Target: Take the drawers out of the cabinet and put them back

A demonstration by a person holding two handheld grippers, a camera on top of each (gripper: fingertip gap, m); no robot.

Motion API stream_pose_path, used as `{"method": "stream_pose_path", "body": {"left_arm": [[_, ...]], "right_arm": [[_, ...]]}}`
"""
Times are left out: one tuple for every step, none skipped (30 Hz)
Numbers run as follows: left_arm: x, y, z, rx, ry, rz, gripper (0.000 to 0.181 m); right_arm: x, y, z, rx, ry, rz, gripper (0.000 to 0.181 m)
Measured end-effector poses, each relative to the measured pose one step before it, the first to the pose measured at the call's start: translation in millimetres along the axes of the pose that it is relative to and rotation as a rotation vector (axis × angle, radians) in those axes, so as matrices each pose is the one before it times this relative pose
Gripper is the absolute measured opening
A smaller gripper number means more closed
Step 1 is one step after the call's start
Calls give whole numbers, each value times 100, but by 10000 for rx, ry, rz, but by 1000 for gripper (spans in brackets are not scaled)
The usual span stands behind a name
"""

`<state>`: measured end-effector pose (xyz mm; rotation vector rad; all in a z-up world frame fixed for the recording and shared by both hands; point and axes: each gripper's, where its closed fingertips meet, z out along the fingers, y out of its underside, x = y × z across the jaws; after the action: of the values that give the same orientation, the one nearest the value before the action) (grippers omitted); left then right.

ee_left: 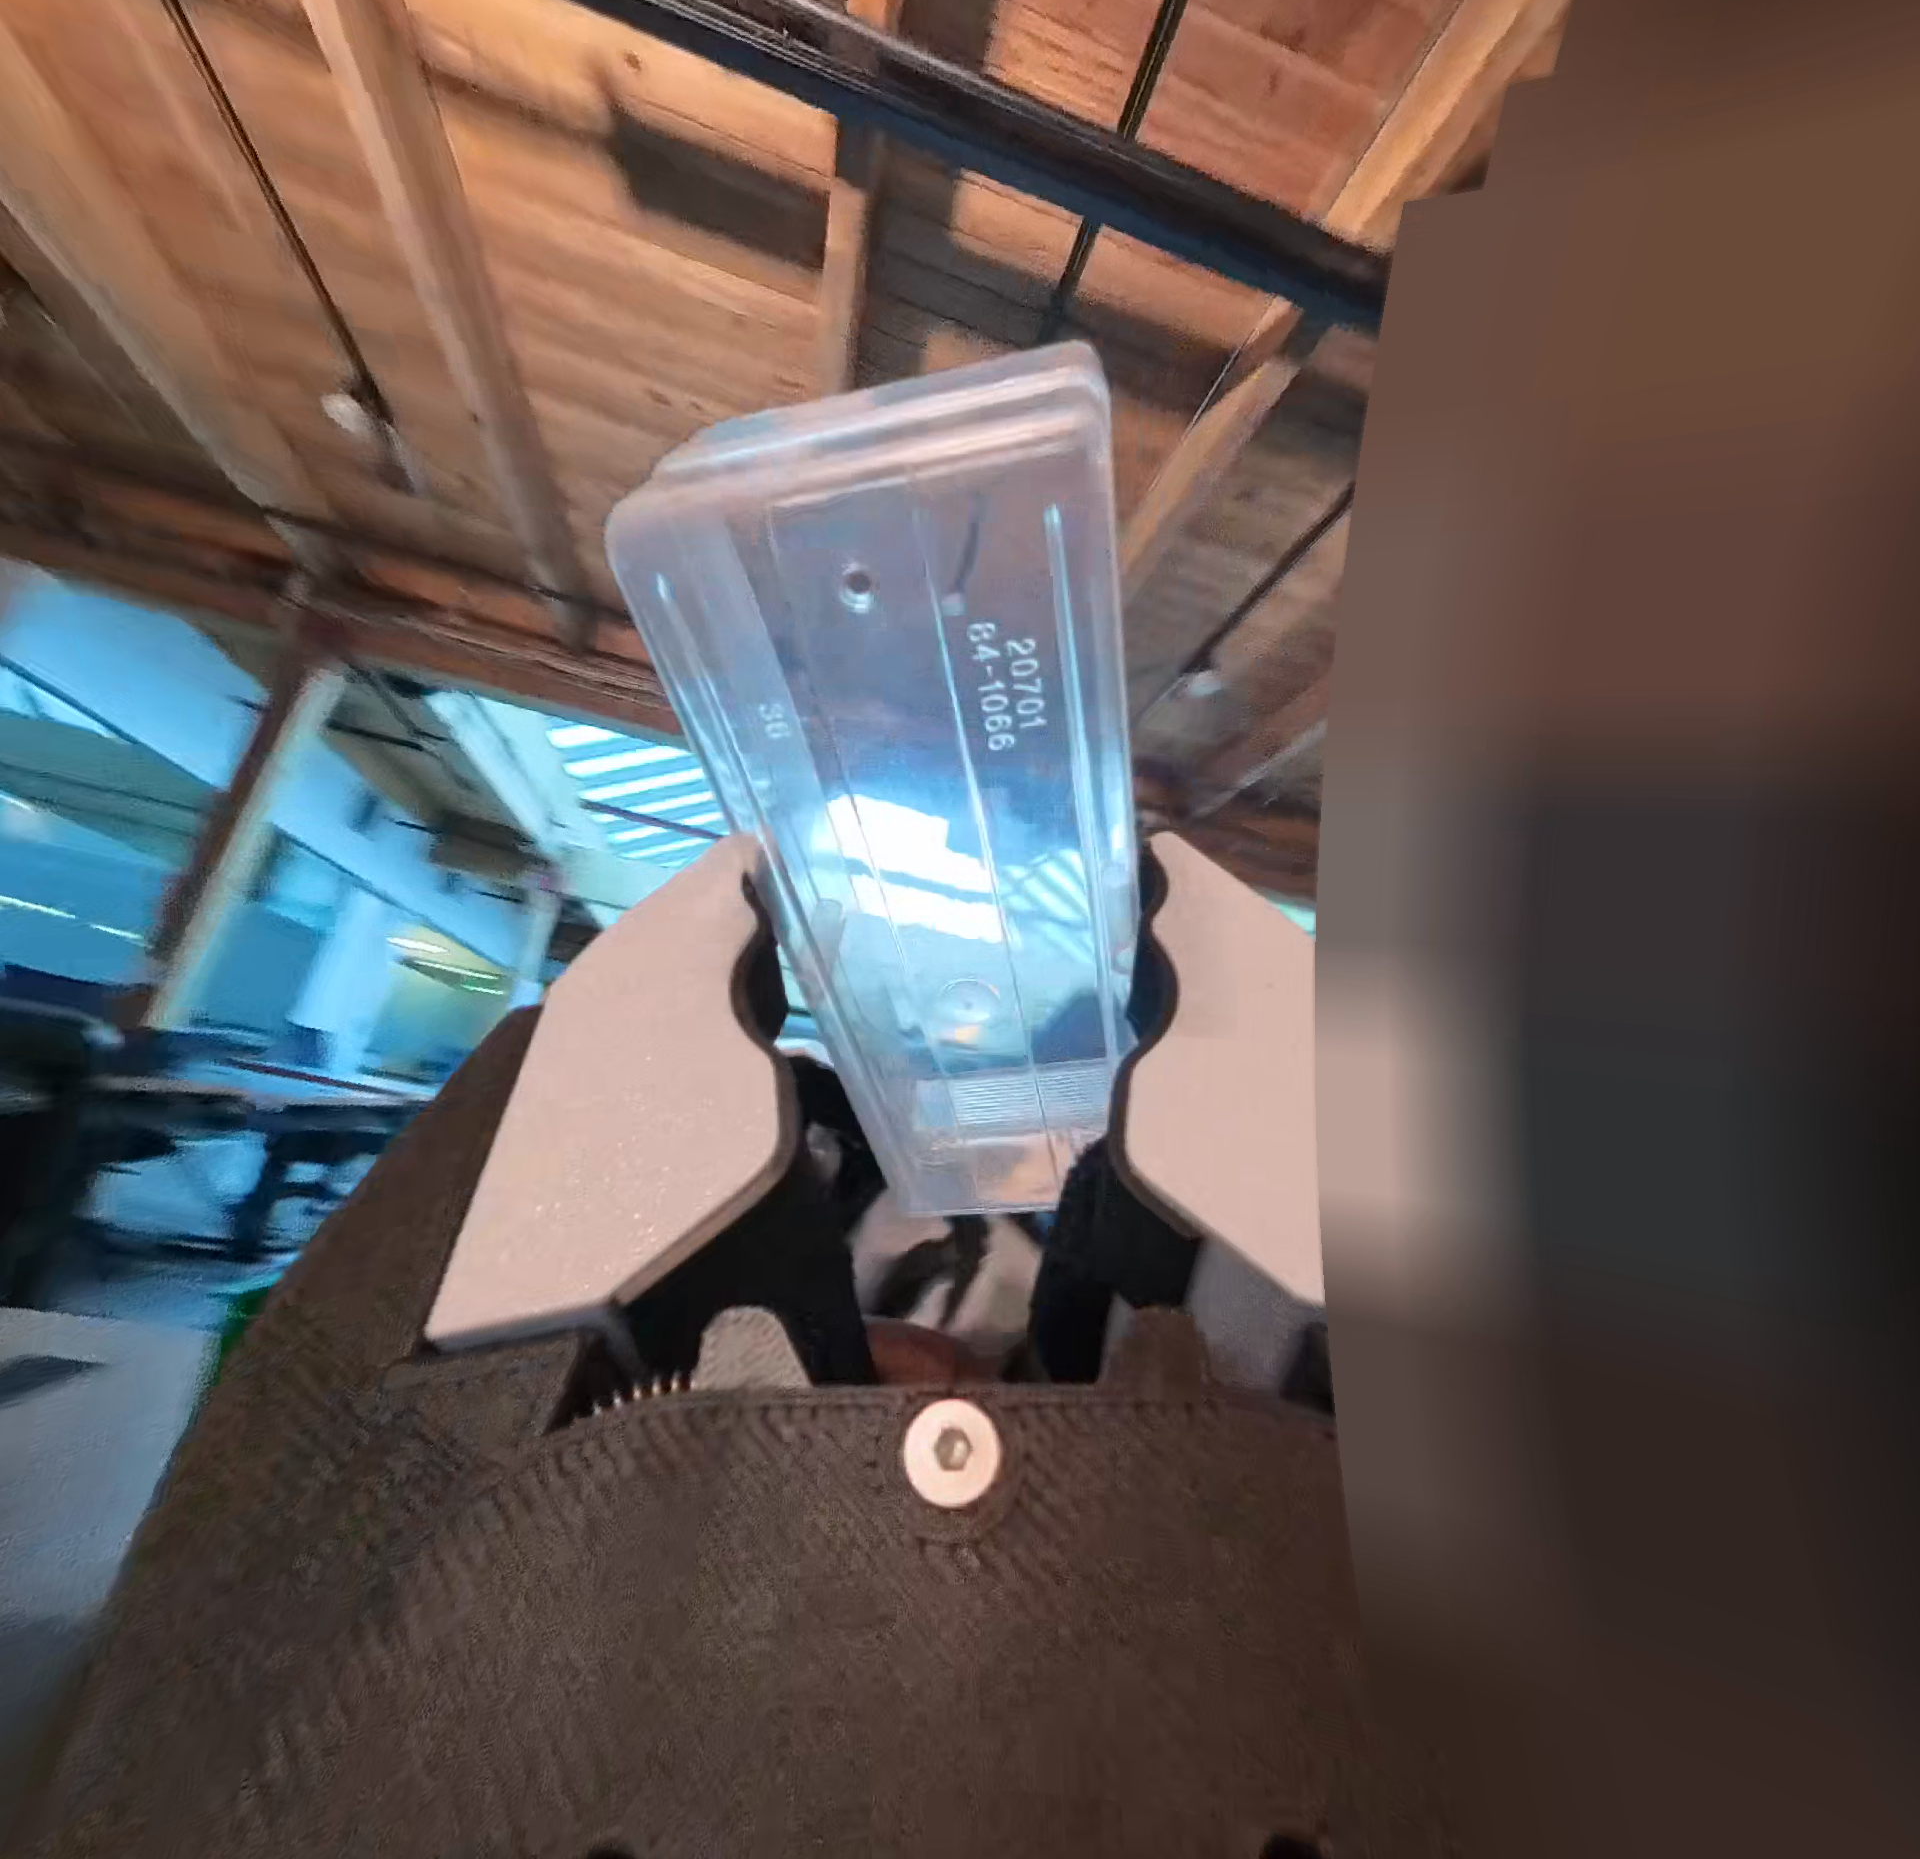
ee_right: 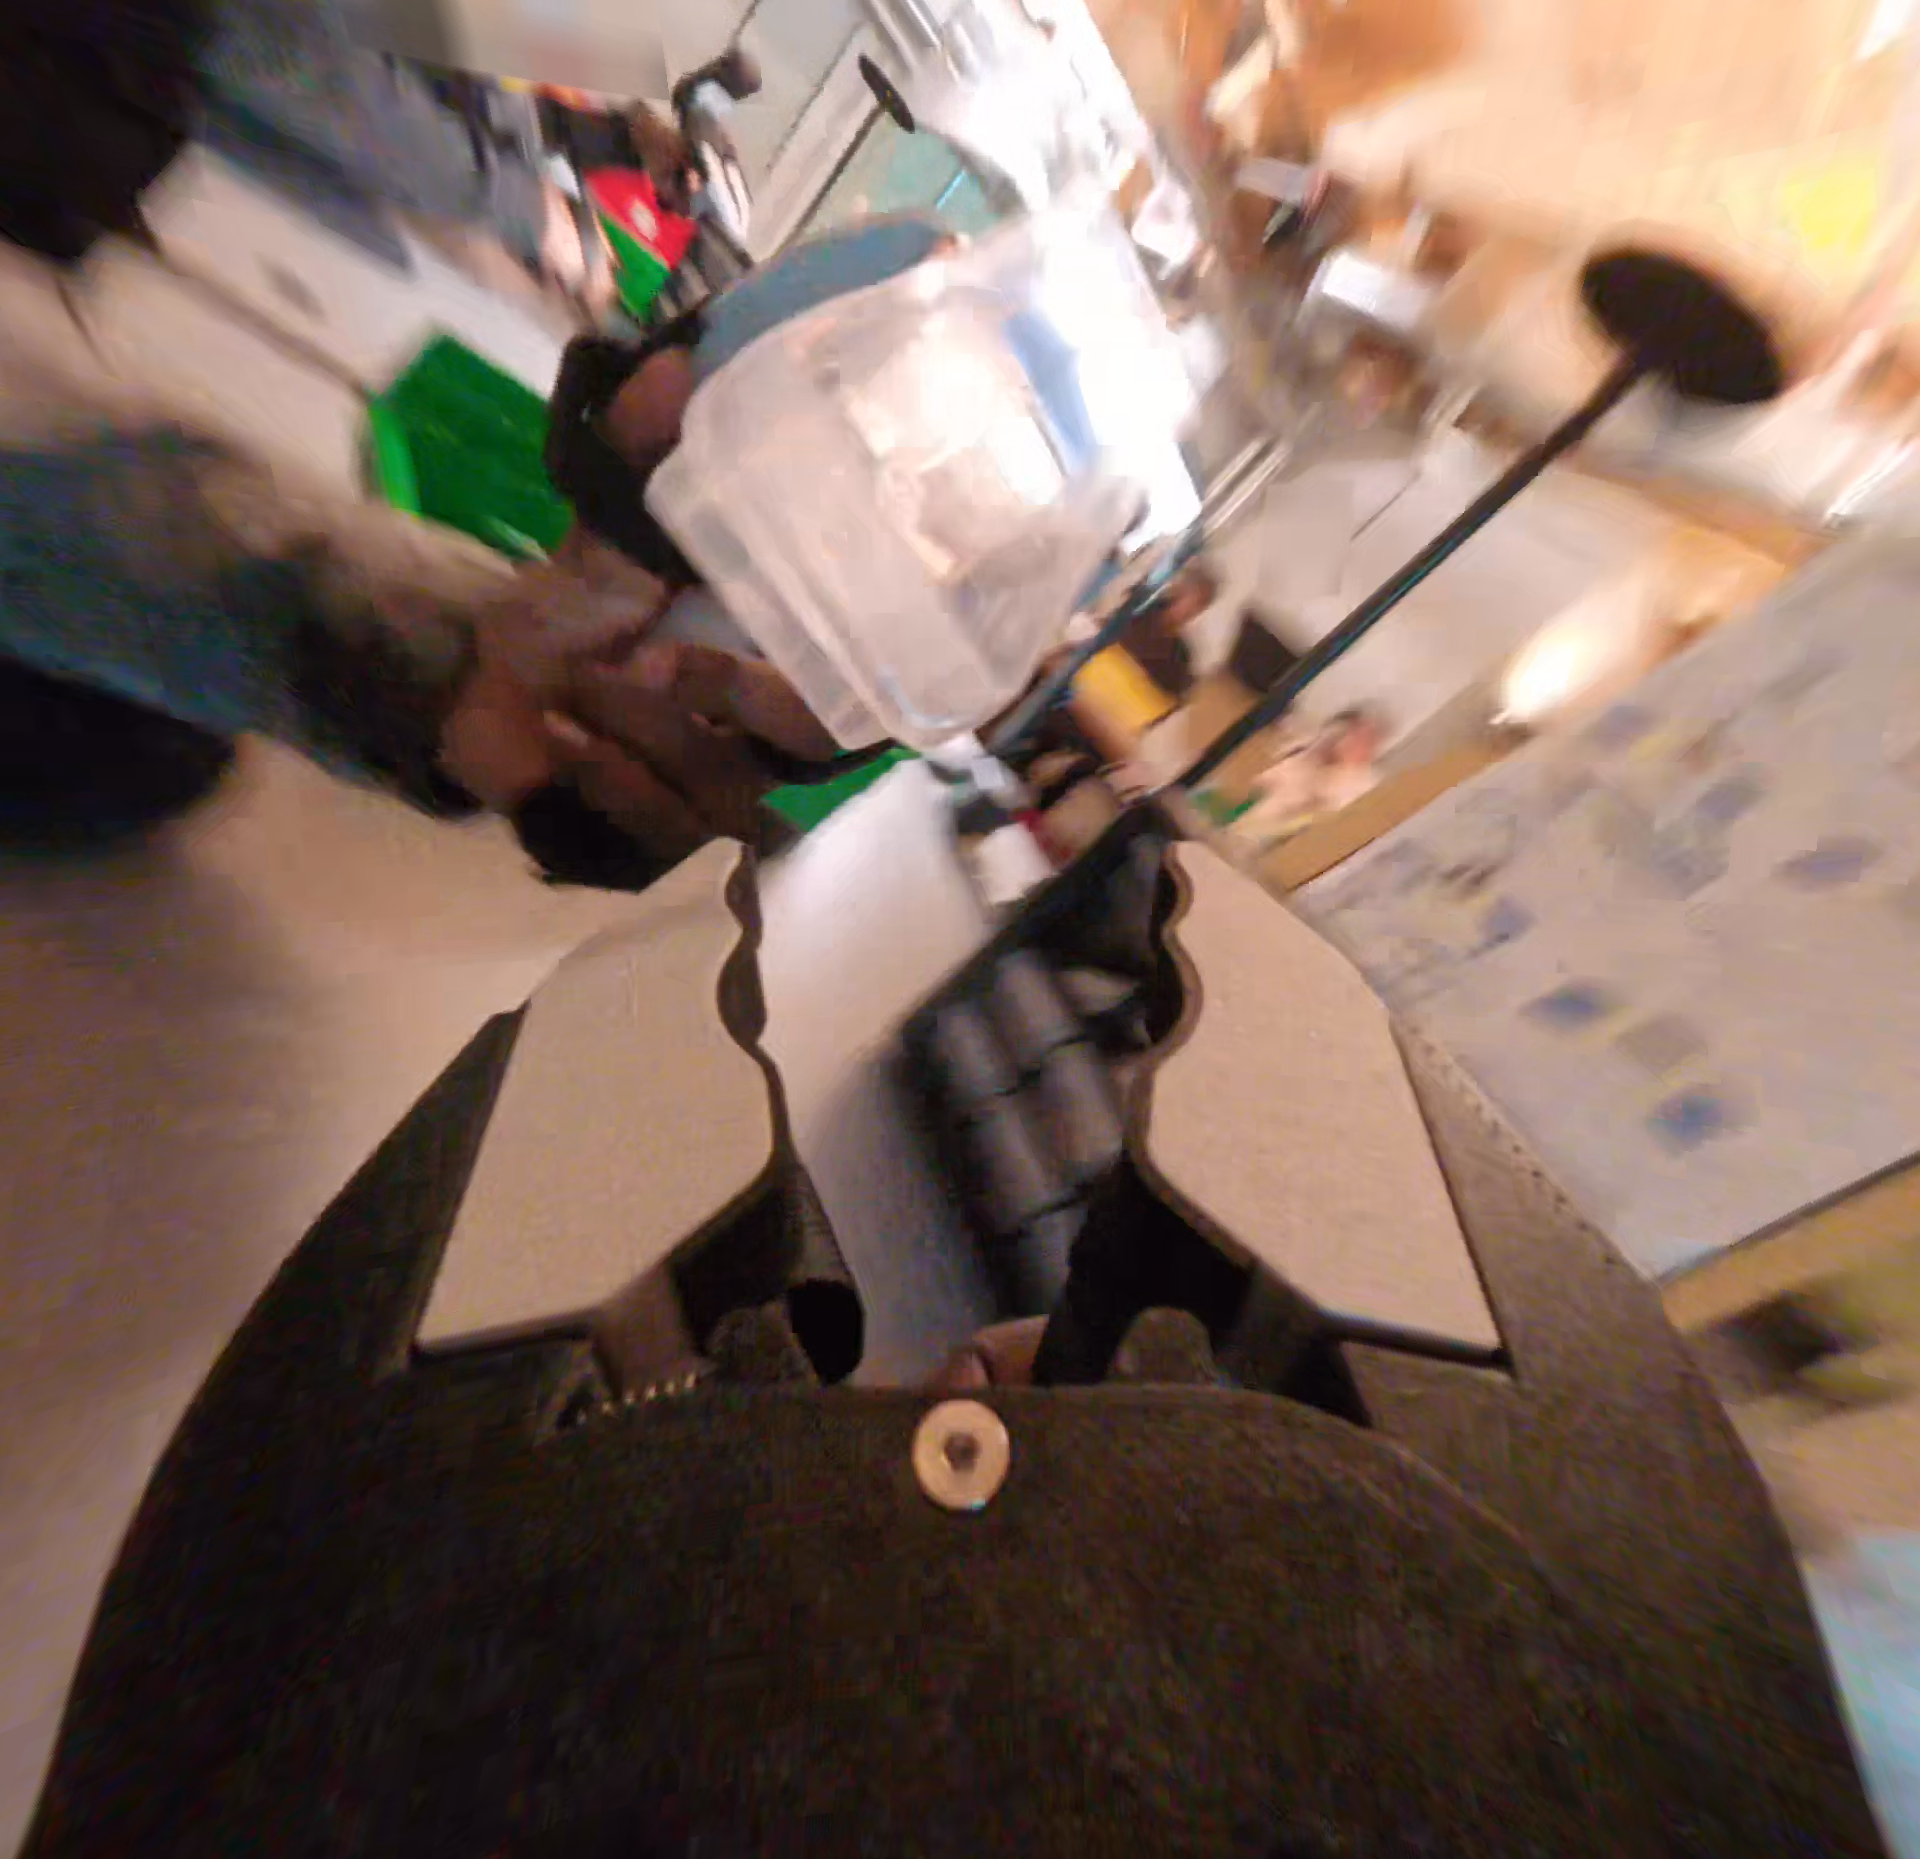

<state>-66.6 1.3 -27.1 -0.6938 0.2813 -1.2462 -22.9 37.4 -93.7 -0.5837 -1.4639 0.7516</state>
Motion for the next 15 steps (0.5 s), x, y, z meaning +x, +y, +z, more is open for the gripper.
{"method": "stream_pose_path", "body": {"left_arm": [[-157,95,-44,-287,-191,609,64],[-225,342,8,-383,-208,518,64],[-126,359,44,-274,-141,390,64],[-53,411,88,-222,-88,262,64],[-7,539,115,-258,-80,246,65],[80,626,135,-294,-39,263,65],[106,565,145,-262,-40,271,65],[154,484,161,-238,-11,247,65],[218,453,142,-239,45,222,65],[266,467,152,-266,89,201,65],[254,463,139,-252,90,163,65],[264,383,117,-181,103,90,65],[186,215,72,-75,68,-10,65],[41,40,-41,12,29,-98,65],[-67,60,-98,-31,7,-107,65]], "right_arm": [[-64,-82,-253,-11,-764,2233,79],[198,-517,-262,149,-584,2249,84],[84,-704,-237,163,-568,1951,84],[-233,-754,-170,117,-621,1515,83],[203,-471,4,-68,-125,1080,83],[-353,-39,164,-312,-330,367,84],[-81,581,358,-704,-12,24,84],[85,821,500,-826,168,-211,84],[-267,664,543,-631,7,-316,84],[-115,444,563,-459,123,-134,85],[-173,212,564,-289,71,-34,85],[-137,116,493,-180,55,-4,73],[-35,83,410,-125,85,-87,68],[-175,211,319,-153,-40,-219,66],[-51,83,178,-43,10,-141,64]]}}
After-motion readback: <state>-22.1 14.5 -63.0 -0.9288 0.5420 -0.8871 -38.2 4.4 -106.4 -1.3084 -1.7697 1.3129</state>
